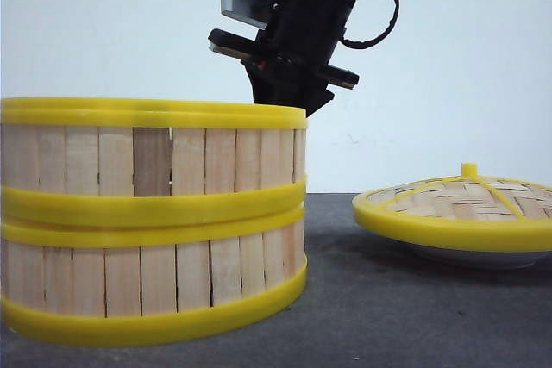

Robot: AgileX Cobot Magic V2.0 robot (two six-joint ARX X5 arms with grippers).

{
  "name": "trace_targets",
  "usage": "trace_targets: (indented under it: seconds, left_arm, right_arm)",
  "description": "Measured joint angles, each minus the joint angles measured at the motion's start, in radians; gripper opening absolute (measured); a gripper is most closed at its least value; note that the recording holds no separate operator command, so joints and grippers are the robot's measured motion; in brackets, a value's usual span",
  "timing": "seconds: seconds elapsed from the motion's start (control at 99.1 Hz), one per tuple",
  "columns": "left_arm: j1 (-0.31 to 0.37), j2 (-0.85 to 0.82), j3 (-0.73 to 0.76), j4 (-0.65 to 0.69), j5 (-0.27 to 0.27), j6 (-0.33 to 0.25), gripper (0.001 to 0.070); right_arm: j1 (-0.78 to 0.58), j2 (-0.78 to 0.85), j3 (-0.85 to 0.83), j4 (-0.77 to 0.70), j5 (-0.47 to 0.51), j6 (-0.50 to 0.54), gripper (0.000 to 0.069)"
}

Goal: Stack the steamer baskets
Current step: 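Open the right gripper and raise it away from the stack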

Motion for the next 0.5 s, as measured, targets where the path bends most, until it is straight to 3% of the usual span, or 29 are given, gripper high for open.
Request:
trace_targets:
  seconds: [0.504]
  left_arm:
    - [0.000,0.000,0.000,-0.001,0.000,0.000,0.0469]
  right_arm:
    - [0.003,0.032,0.000,0.022,0.021,0.006,0.0023]
